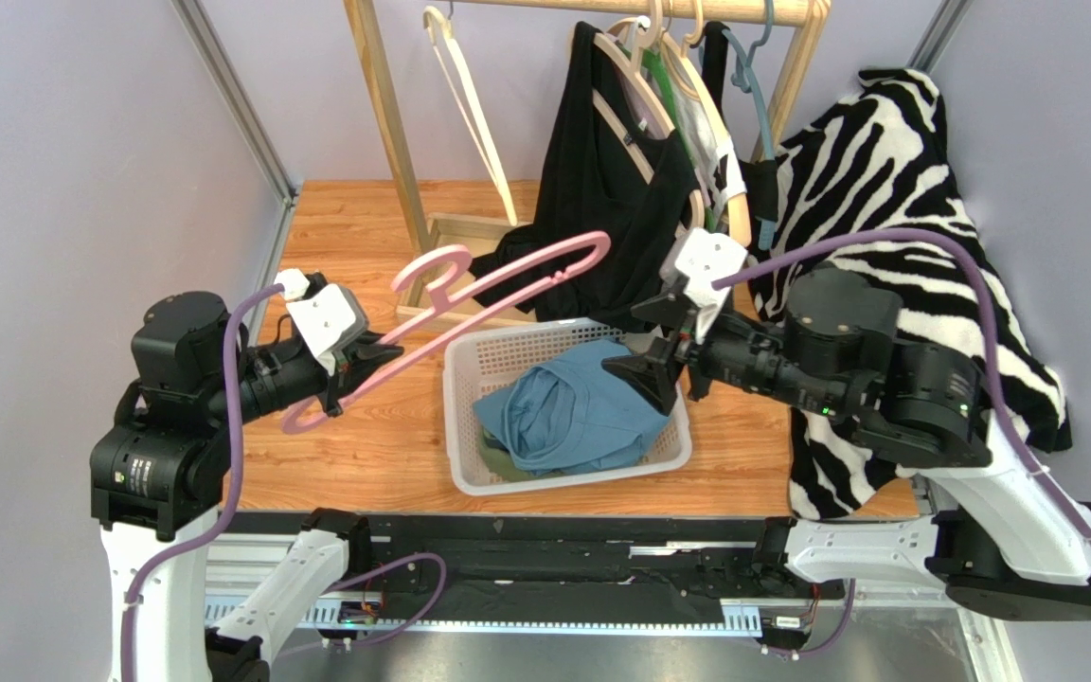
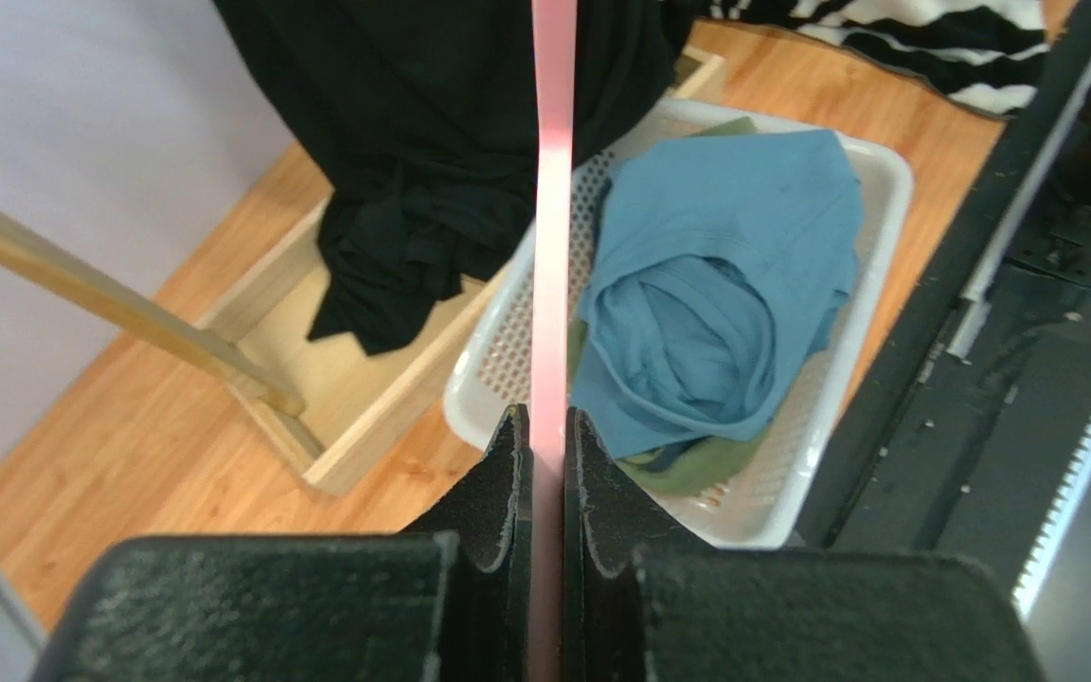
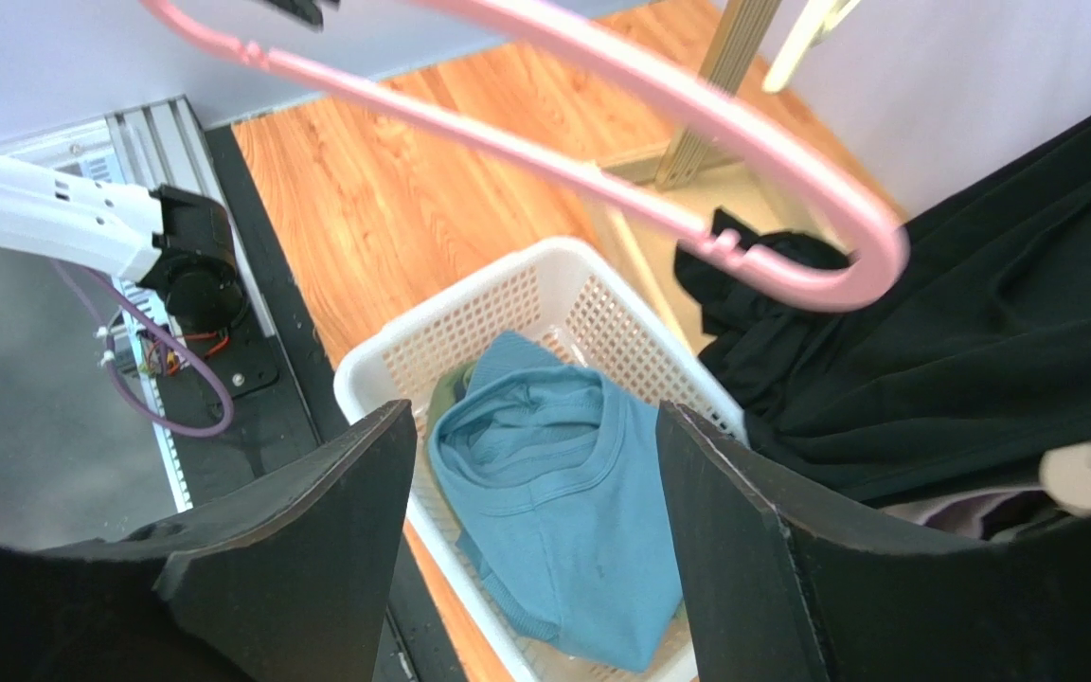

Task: Remove the tank top from the hanger
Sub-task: Place the tank top in the bin, then place the hanger at the clothesline.

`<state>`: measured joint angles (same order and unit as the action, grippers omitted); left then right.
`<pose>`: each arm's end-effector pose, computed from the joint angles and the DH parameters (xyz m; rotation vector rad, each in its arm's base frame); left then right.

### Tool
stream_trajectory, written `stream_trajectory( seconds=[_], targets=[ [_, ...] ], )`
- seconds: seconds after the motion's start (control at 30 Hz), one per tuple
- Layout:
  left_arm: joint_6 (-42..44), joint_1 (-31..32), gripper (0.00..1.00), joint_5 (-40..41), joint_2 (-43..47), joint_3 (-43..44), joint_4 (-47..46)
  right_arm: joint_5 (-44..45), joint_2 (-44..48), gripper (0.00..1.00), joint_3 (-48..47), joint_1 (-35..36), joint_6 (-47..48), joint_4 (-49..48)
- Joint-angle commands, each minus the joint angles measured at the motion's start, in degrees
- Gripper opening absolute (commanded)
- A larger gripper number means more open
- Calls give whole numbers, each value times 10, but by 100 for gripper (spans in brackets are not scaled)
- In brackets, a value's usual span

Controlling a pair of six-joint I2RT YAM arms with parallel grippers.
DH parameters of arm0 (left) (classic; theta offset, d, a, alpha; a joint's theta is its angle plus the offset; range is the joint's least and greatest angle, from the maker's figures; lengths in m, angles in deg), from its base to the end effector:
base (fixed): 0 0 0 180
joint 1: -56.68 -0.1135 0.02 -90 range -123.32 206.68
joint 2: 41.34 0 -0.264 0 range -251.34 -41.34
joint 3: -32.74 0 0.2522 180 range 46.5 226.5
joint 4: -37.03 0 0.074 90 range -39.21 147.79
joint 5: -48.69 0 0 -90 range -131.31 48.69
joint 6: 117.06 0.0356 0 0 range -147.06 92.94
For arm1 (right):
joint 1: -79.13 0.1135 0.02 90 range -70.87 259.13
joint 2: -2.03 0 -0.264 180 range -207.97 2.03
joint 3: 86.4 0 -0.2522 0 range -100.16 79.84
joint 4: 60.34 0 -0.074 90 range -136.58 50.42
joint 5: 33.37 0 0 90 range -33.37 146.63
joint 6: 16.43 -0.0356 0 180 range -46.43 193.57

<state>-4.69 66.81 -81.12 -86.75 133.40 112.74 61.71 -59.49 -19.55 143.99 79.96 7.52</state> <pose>0.0682 -0.0353 0.4733 0.9476 1.6177 -0.5201 0.0690 0.1397 0.5127 -1.0547 1.5804 0.6225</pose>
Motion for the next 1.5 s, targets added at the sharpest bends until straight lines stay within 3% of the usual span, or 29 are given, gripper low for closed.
stream_trajectory(
  seconds=[0.0,0.13,0.23,0.27,0.4,0.8,1.13,1.47],
  targets=[
    [39,-1,0,-95,-18,14,57,-2,19,68,-4,4,40,-9],
    [185,-1,0,-209,-43,49,225,-18,13,70,2,4,56,-14],
    [272,-1,0,-241,-76,83,330,-63,-2,71,-4,4,48,2],
    [265,0,0,-243,-91,90,343,-69,-5,71,-5,4,45,4],
    [271,5,0,-245,-91,92,343,-97,-19,70,2,3,38,15],
    [259,53,0,-232,-69,65,343,-33,7,65,-1,4,68,17],
    [258,56,0,-226,-72,68,343,-35,15,62,17,4,75,35],
    [249,56,0,-235,-92,122,329,-67,26,20,75,4,38,49]
  ],
)
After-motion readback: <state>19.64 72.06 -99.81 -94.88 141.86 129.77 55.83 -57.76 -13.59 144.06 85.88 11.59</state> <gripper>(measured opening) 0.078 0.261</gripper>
